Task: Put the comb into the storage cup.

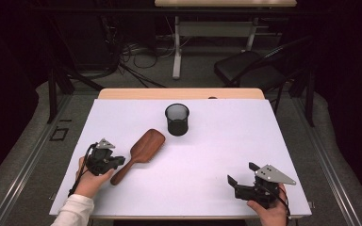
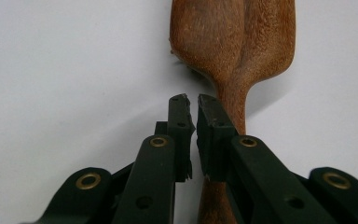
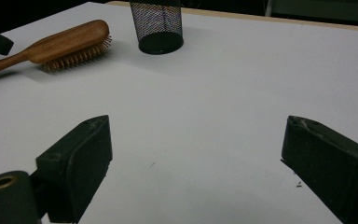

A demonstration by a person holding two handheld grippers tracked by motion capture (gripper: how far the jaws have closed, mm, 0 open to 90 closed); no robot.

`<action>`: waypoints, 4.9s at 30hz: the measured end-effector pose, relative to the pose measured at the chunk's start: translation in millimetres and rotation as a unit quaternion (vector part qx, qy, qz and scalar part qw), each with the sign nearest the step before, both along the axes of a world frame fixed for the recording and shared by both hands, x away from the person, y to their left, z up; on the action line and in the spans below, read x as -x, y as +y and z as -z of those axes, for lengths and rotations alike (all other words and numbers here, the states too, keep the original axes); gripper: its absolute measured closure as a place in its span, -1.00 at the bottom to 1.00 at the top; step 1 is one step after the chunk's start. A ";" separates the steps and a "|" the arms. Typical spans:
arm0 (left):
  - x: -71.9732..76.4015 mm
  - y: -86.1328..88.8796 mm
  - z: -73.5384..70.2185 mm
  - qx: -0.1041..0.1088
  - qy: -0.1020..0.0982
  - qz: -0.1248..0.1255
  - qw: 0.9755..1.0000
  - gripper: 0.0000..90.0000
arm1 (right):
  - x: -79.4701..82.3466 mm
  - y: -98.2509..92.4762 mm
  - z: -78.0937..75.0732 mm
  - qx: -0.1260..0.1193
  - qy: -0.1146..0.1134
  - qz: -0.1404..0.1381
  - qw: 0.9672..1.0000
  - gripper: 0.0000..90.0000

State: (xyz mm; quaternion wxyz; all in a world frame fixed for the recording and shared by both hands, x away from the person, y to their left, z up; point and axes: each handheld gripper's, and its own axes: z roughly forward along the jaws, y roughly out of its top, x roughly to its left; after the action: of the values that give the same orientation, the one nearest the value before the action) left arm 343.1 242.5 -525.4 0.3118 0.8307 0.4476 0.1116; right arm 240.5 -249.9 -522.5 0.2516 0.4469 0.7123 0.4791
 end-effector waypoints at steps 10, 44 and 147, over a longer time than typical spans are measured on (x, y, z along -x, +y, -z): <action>3.0 6.9 -9.0 0.020 -0.015 -0.017 1.000 0.50 | -0.4 0.1 0.4 -0.002 -0.001 0.001 1.000 -0.81; 5.0 7.8 -20.7 0.076 -0.037 -0.004 0.996 -0.20 | -0.4 0.1 0.4 -0.002 -0.002 0.001 1.000 -0.81; -37.5 -40.2 -12.3 -0.114 0.102 0.054 0.987 -0.95 | -2.8 3.4 3.9 0.002 0.008 -0.002 1.000 -0.81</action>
State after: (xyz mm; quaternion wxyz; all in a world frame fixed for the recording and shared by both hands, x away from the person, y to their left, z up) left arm 380.6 202.3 -513.1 0.1739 0.8907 0.4159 0.0596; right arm 243.2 -246.5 -526.4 0.2455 0.4487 0.7166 0.4742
